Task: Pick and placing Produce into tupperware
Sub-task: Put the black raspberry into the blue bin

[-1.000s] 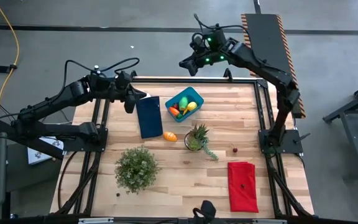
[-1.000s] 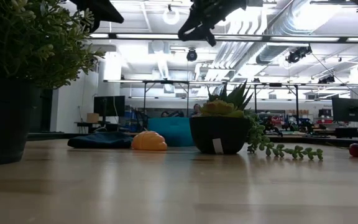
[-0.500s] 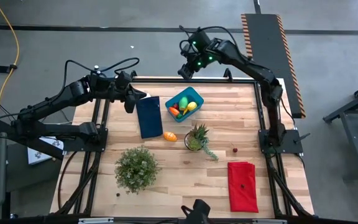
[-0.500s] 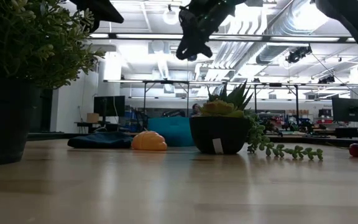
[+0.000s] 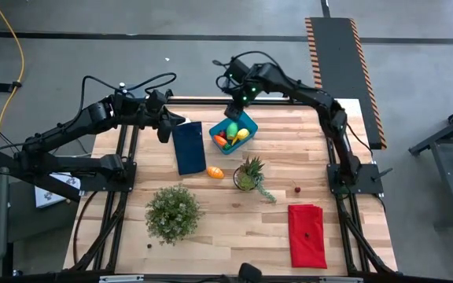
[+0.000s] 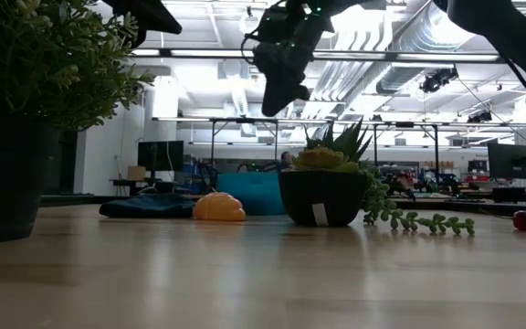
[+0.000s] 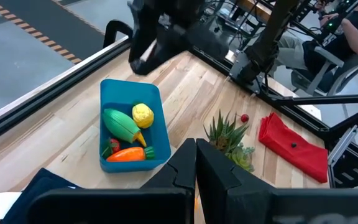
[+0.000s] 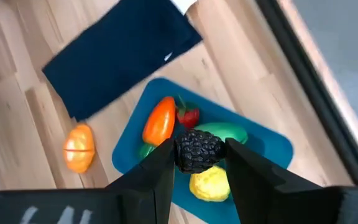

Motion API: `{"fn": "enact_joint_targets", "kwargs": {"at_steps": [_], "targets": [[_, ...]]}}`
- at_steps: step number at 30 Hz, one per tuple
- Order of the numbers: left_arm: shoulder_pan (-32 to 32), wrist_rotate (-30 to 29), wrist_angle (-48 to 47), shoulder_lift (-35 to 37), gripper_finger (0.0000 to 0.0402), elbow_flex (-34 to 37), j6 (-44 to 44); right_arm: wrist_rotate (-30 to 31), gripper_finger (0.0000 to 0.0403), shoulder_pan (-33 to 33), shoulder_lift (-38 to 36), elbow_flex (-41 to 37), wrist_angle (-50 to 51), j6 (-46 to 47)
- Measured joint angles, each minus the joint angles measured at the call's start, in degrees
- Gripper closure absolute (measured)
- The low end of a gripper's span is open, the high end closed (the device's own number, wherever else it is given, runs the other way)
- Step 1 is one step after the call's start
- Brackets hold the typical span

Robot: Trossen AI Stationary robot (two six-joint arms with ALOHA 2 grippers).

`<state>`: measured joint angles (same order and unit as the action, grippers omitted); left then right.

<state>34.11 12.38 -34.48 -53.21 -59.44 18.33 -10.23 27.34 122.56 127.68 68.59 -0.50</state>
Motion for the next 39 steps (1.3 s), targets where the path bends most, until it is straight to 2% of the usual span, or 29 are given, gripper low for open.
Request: {"fn": "enact_joint_targets", "kwargs": {"at_steps": [8, 29, 35, 39], "targets": [[0.00, 0.00, -0.02, -0.02, 0.0401, 0.00, 0.17, 0.80, 0.0285, -2.57, 4.33, 0.00, 3.23, -3.12], [0.00, 0.02, -2.25, -0.02, 0.0401, 0.00, 0.17, 0.97, 0.0285, -6.36, 11.74, -0.02, 2.55, -4.70], [0.00, 0.01, -2.58, -0.02, 0.0401, 0.00, 0.15, 4.27, 0.0285, -7.15, 12.93, -0.02, 2.49, -4.96], [0.00, 0.02, -3.00, -0.02, 0.0401, 0.00, 0.13, 4.40, 0.0285, -7.20, 13.21, -0.02, 2.48, -5.02]]}}
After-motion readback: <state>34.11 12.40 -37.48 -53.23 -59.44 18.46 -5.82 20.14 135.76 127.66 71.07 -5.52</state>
